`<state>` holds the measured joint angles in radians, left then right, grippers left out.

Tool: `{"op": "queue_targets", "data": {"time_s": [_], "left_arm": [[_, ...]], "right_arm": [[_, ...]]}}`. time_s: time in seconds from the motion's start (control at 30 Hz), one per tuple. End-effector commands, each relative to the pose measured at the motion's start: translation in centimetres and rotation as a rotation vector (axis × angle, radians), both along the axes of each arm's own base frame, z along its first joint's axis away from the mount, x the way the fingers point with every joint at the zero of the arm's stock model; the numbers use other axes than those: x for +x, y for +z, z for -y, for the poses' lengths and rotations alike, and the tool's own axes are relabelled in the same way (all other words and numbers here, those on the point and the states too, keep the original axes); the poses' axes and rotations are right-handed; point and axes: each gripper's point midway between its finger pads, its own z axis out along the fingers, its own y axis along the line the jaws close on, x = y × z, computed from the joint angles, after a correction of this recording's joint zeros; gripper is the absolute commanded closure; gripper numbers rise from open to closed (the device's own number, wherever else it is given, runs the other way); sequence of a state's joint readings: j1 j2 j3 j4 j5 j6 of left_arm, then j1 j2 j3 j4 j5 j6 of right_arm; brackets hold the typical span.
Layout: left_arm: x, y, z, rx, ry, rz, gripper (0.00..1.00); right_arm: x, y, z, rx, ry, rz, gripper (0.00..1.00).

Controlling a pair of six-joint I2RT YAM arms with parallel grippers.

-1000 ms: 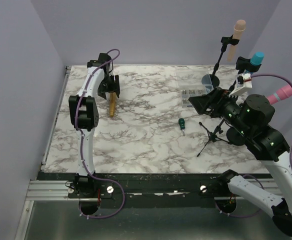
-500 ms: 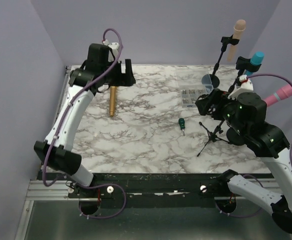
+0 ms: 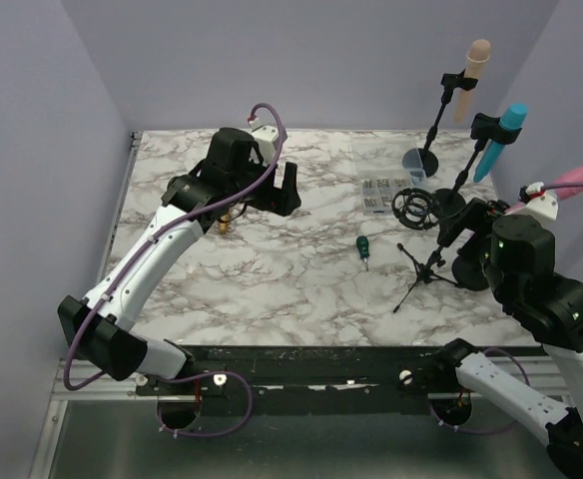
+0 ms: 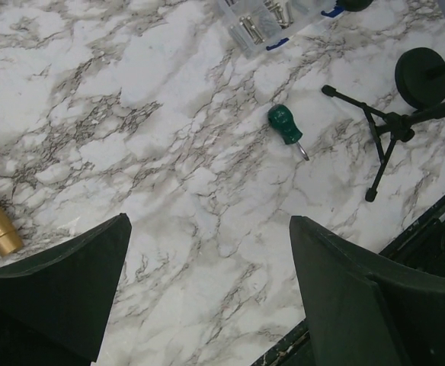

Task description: Remove the microphone from the stand

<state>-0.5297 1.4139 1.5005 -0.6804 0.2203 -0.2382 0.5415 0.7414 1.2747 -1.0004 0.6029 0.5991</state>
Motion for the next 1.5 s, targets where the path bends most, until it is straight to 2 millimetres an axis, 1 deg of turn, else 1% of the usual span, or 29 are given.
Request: {"op": "queue_targets", "data": {"time_s": [0.0, 0.1, 0.23, 0.3, 0.37, 0.5, 0.63, 0.7, 0.77, 0.83, 1.0, 1.23, 1.37, 1.47], "left_arm": [[-0.9, 4.0, 0.2, -0.06, -0.029, 0.14, 0.12], [-1.2, 4.2, 0.1, -0.059, -0.029, 0.155, 0.12], [-1.5, 4.3, 0.2, -0.061, -0.035, 0.162, 0.11], [-1.6, 4.2, 0.3, -0.06, -0.04, 0.159, 0.11], [-1.8, 4.3, 0.6, -0.064, -0.051, 0.157, 0.11], [-2.1, 4.3, 1.0, -0.063, -0.065, 0.158, 0.11], [-2.1, 4.2, 0.9, -0.049, -0.059, 0.164, 0.11], [-2.2, 4.2, 0.9, -0.048, -0.061, 0.166, 0.1], [-2.3, 4.2, 1.0, -0.047, -0.066, 0.164, 0.1], [-2.4, 4.1, 1.2, -0.045, -0.071, 0.161, 0.1], [-2.1, 3.6, 1.1, -0.021, -0.057, 0.16, 0.1], [-2.0, 3.2, 1.3, -0.013, -0.057, 0.153, 0.1], [-2.0, 3.2, 1.3, -0.011, -0.059, 0.15, 0.1], [-1.9, 2.9, 1.3, -0.003, -0.054, 0.147, 0.1]], "right_arm": [[-0.8, -2.1, 1.4, 0.032, -0.105, -0.031, 0.13], [-0.9, -4.2, 0.0, 0.09, -0.047, -0.049, 0.14], [-1.6, -7.0, -0.7, 0.135, -0.036, -0.104, 0.14], [-1.7, -7.7, -0.7, 0.139, -0.046, -0.122, 0.14], [-1.5, -7.2, -0.4, 0.145, -0.068, -0.105, 0.13], [-0.5, -4.7, 0.0, 0.162, -0.098, -0.001, 0.11], [0.6, -3.4, 0.8, 0.08, -0.118, 0.044, 0.12], [0.9, -3.1, 0.7, 0.036, -0.095, 0.048, 0.12], [1.2, -2.7, 0.6, 0.009, -0.071, 0.062, 0.17], [1.4, -2.5, 0.7, -0.011, -0.069, 0.081, 0.24], [1.6, -2.9, 1.0, -0.058, -0.071, 0.078, 0.35], [2.2, -4.2, 1.2, -0.124, -0.073, 0.044, 0.4], [2.7, -4.2, 1.3, -0.156, -0.086, 0.05, 0.43], [3.2, -4.0, 1.2, -0.173, -0.083, 0.063, 0.49]]}}
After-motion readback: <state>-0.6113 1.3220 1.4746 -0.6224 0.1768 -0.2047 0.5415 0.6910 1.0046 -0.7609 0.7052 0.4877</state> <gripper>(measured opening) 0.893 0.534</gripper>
